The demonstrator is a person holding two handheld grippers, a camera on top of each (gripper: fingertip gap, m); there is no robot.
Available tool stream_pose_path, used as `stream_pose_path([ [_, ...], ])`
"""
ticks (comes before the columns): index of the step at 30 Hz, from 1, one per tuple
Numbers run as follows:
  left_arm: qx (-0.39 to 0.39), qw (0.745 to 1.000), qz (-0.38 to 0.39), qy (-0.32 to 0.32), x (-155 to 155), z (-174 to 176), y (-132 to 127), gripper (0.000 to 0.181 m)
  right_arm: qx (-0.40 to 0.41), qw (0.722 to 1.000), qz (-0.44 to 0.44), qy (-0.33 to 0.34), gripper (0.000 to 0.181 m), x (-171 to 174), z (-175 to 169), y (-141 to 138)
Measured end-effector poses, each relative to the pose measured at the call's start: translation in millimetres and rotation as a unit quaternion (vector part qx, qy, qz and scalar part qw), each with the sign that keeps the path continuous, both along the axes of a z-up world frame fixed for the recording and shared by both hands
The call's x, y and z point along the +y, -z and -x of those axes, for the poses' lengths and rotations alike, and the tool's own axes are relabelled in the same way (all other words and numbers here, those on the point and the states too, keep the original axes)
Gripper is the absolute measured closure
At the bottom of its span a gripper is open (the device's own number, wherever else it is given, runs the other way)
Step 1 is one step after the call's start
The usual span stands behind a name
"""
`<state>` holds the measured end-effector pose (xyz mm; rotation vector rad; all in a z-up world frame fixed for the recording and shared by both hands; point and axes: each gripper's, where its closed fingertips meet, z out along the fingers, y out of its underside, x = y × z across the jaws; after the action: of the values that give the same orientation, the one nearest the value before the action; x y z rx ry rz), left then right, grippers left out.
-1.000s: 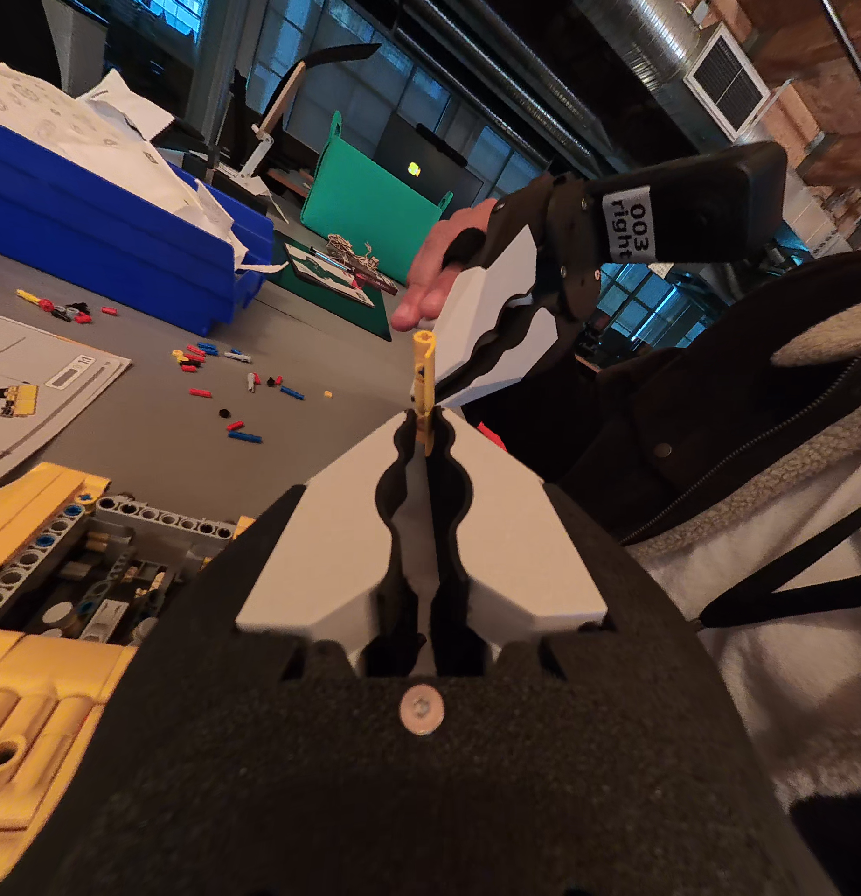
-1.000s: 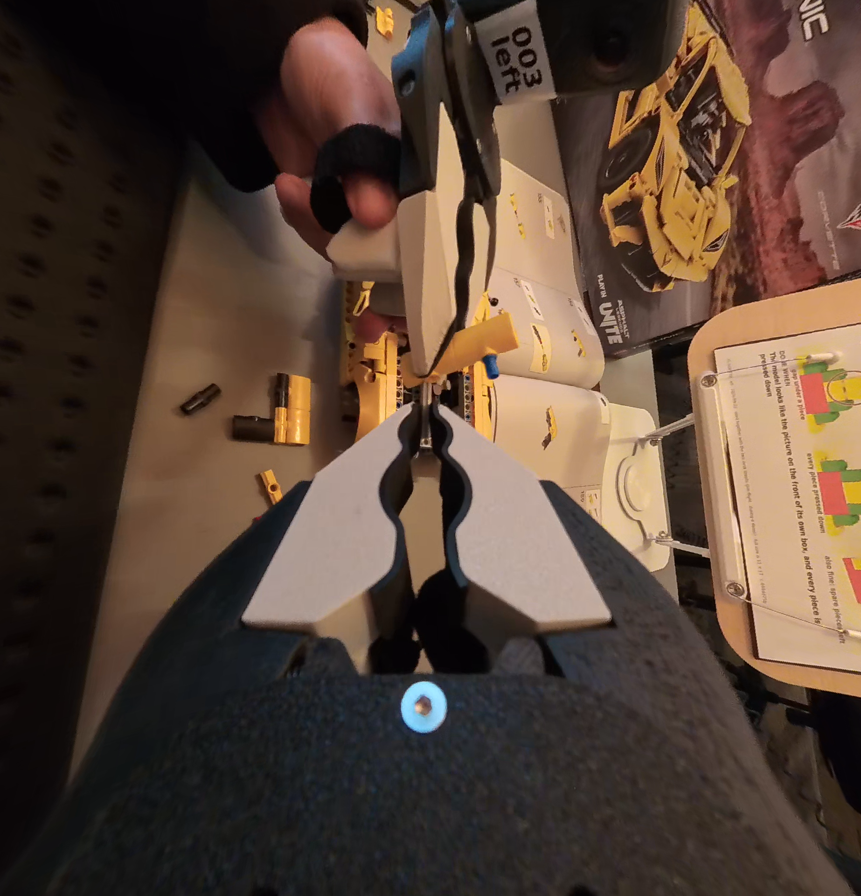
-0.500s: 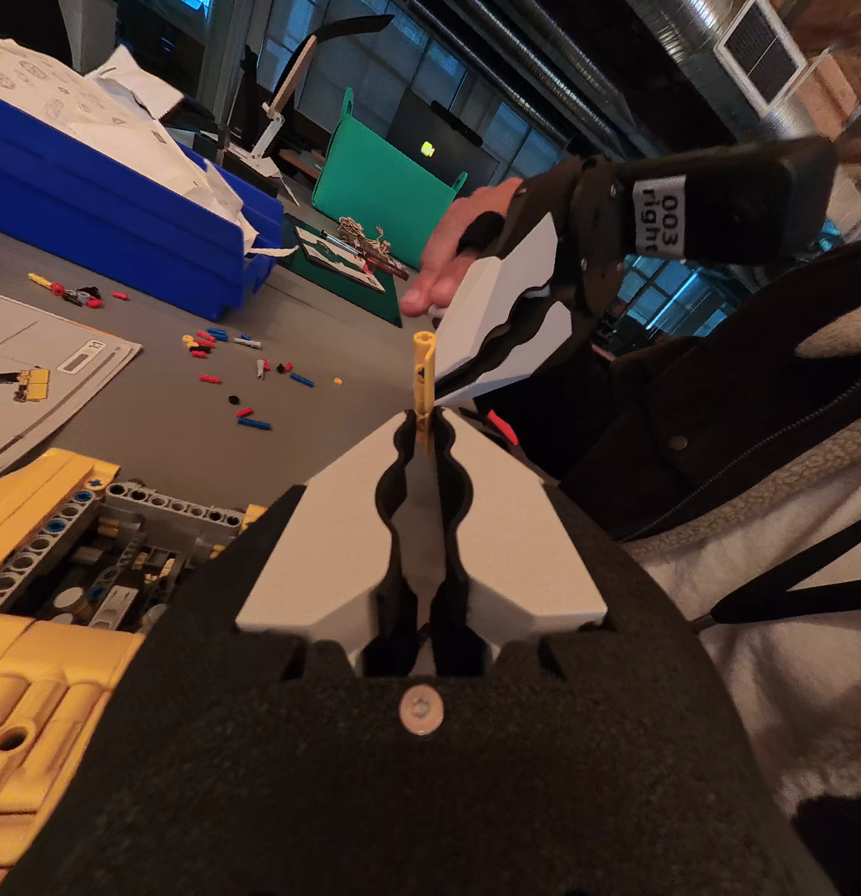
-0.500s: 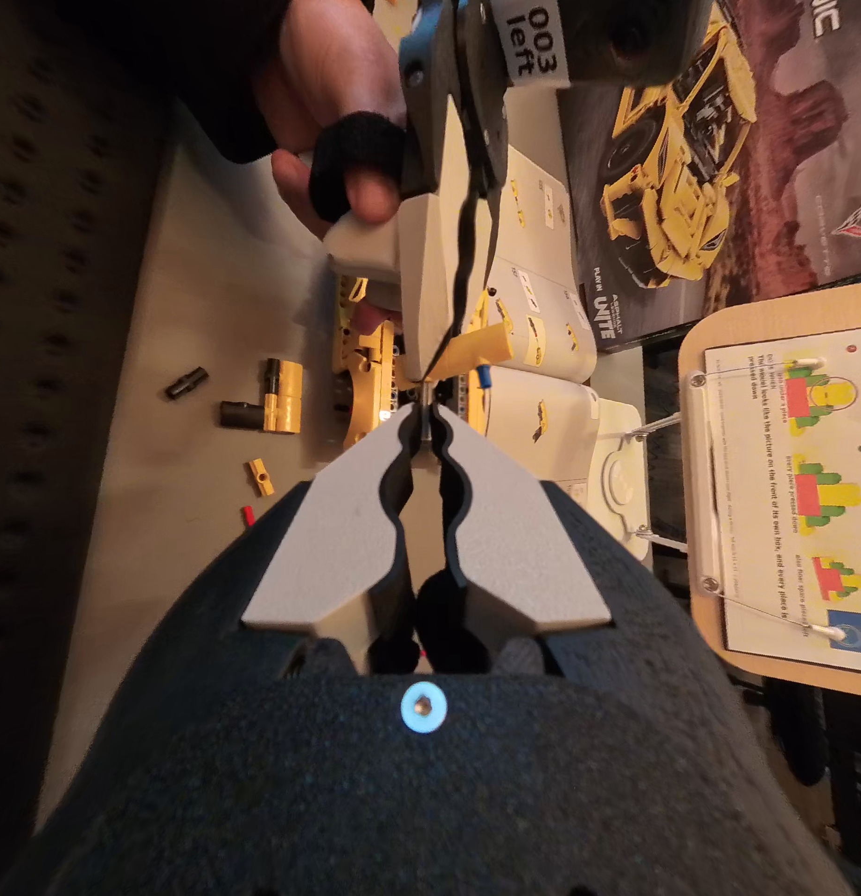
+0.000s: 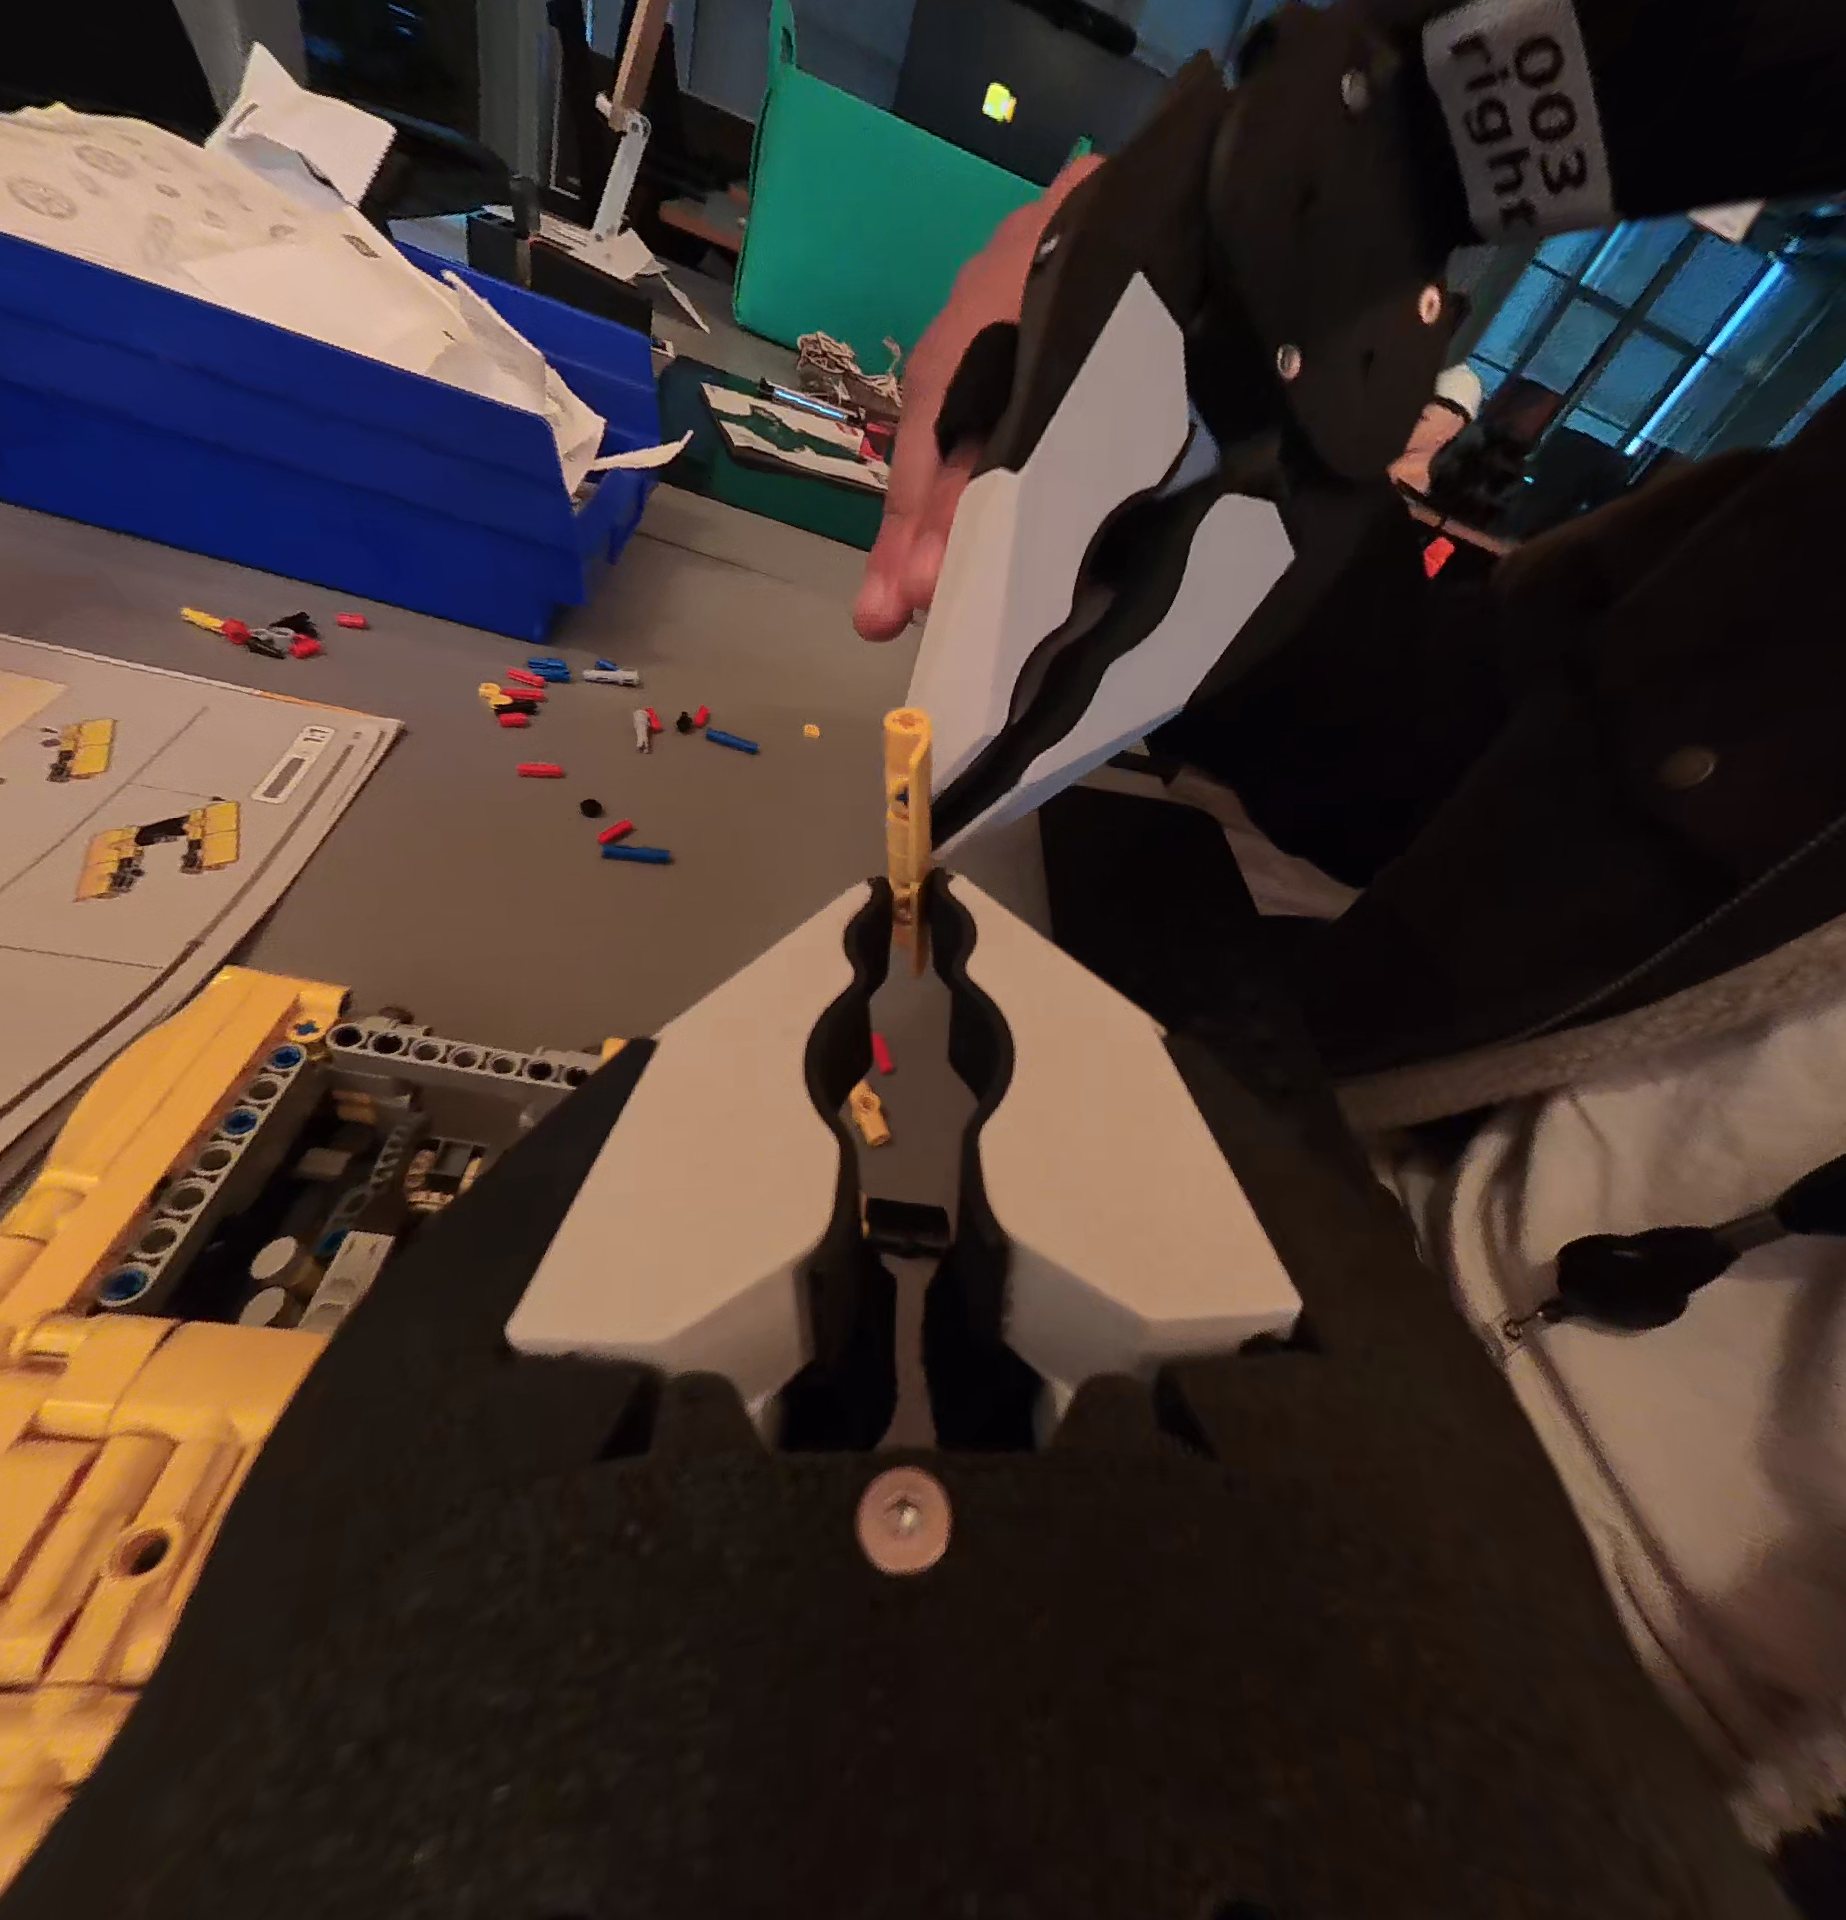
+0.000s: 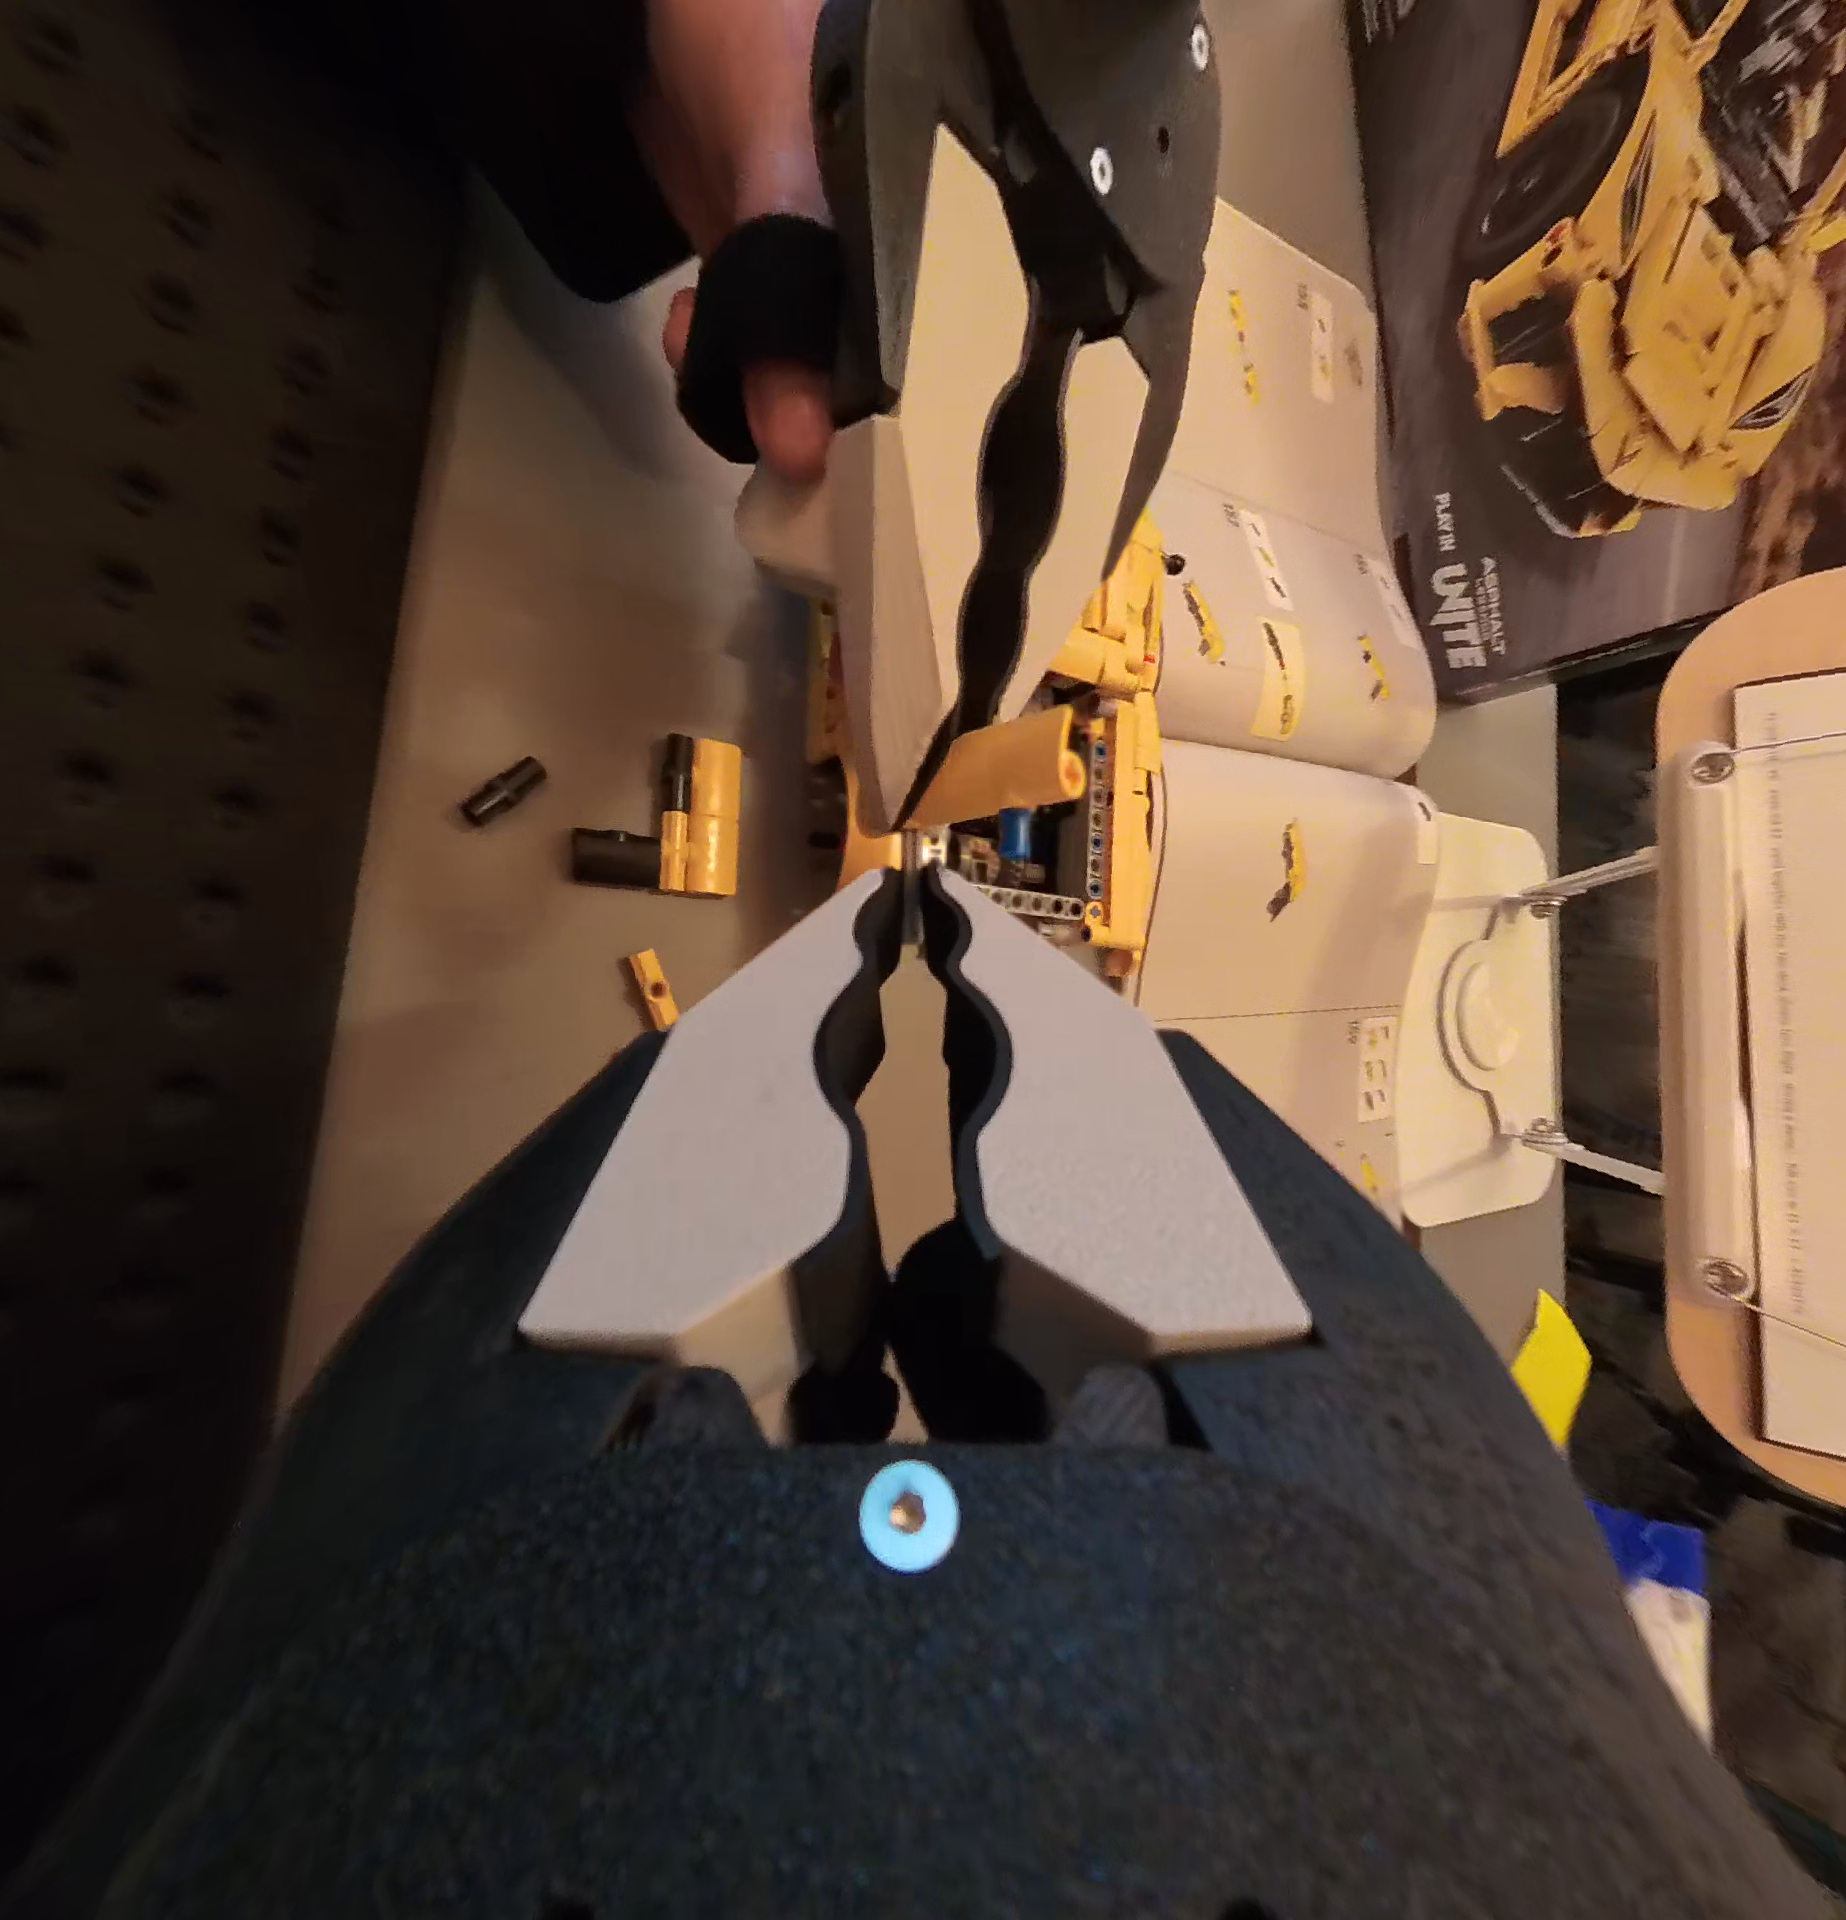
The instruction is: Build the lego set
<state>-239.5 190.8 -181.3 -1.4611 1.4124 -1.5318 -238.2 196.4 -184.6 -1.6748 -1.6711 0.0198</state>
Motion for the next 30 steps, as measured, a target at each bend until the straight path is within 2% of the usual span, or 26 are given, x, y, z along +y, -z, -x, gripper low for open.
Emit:
stream_pose_path([
  [12,-0.031,0.999,0.036,0.005,0,0,-11,0.175,0.124,0.992,0.034,0.0,0.178,-1,2,-13],
  [22,-0.047,0.998,0.044,0.014,-2,3,-18,0.175,0.16,0.985,0.058,0.001,0.172,0,4,-16],
  [25,-0.072,0.995,0.063,0.016,0,6,-28,0.175,0.231,0.969,0.085,-0.008,0.168,-4,8,-25],
  [30,-0.118,0.989,0.09,0.028,-2,11,-44,0.174,0.402,0.907,0.121,-0.02,0.166,-7,14,-51],
])
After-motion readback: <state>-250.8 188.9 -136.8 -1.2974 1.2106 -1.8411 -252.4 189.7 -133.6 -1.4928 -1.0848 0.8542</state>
